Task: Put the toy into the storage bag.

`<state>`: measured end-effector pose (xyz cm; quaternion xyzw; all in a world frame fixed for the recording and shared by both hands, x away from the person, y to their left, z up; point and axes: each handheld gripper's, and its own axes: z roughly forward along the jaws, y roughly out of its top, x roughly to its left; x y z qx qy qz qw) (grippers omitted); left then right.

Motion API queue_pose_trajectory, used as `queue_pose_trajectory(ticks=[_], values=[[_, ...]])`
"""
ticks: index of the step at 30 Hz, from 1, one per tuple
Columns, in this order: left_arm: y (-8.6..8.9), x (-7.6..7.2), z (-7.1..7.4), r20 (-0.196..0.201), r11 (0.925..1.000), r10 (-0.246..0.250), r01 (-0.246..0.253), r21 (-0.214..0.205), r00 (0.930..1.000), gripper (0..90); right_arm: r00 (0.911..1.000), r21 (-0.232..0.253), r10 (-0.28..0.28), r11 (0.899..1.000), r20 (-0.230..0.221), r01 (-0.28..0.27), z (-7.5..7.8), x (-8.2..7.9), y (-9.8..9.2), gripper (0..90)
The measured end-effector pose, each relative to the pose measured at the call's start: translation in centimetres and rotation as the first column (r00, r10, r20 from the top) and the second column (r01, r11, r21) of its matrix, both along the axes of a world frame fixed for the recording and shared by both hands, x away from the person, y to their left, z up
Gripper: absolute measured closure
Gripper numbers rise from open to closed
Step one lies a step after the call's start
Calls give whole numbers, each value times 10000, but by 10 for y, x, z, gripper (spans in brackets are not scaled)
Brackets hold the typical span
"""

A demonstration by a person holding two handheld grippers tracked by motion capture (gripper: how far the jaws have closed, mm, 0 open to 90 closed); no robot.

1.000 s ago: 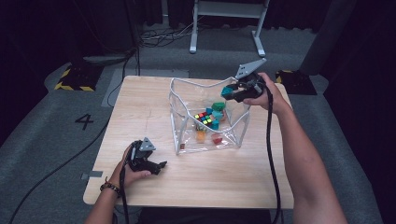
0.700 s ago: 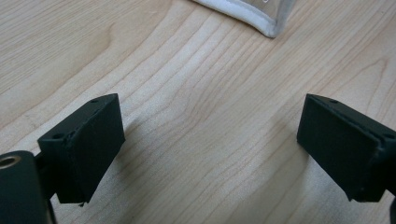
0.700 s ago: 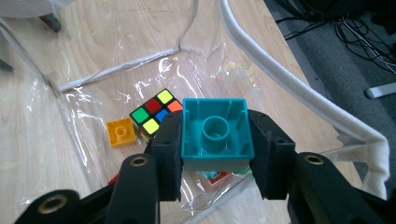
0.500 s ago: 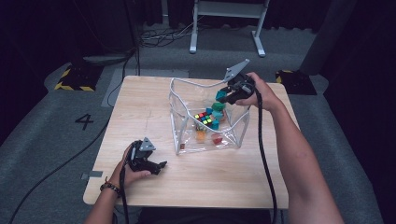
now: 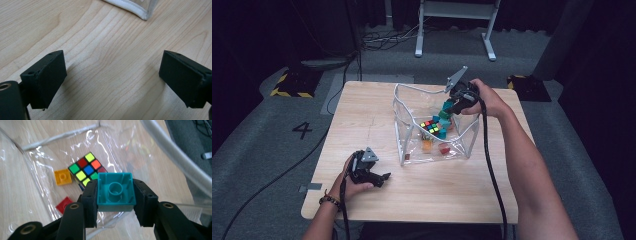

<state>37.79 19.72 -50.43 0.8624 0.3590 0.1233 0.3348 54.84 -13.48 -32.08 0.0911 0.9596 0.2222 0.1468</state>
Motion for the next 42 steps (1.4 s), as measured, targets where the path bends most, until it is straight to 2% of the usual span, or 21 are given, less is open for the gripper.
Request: queue_pose_trajectory(ticks=[1, 5, 9, 16, 25, 27, 28, 29, 30, 37, 41, 42], values=[[0, 0, 0, -1, 10000, 0, 0, 1, 10000, 76, 10000, 0, 0, 10000, 0, 0, 0, 0, 0, 593], [0, 0, 0, -34, 10000, 23, -23, -36, 10000, 77, 9994, -584, -349, 9977, -49, 345, -3, 3, -6, 593], [0, 0, 0, 8, 10000, 8, -8, -27, 10000, 77, 9992, -937, -401, 9948, -96, 390, -4, 4, -11, 593], [0, 0, 0, 5, 10000, 22, -21, -36, 10000, 77, 9969, -1066, -787, 9912, -24, 780, -5, 6, -27, 593], [0, 0, 0, 56, 10000, -3, 3, -18, 10000, 77, 9946, -774, -1038, 9916, 36, 1038, -4, 5, -42, 591], [0, -1, 0, -105, 10000, 61, -61, -38, 9999, 77, 9942, -611, -1070, 9924, 64, 1072, -3, 5, -44, 577], [0, 0, 0, 62, 10000, -3, 3, -21, 10000, 77, 9937, -555, -1118, 9921, 96, 1122, -3, 5, -44, 571], [0, 0, 0, 54, 10000, 0, 0, -19, 10000, 77, 9934, -443, -1142, 9924, 91, 1145, -3, 4, -45, 572], [0, 0, 0, -60, 10000, 35, -35, -26, 10000, 77, 9944, -355, -1050, 9938, 128, 1054, -2, 4, -46, 572], [0, 0, 0, -3, 10000, 21, -21, -27, 10000, 77, 9946, 98, -1023, 9947, 165, 1021, -2, 1, -48, 582], [0, -1, 0, -90, 10000, 49, -50, -33, 9999, 77, 9948, 192, -1001, 9948, 191, 998, -2, 0, -50, 583], [0, 0, 0, 64, 10000, -6, 6, -20, 10000, 77, 9952, 196, -951, 9953, 226, 947, -2, 1, -50, 583]])
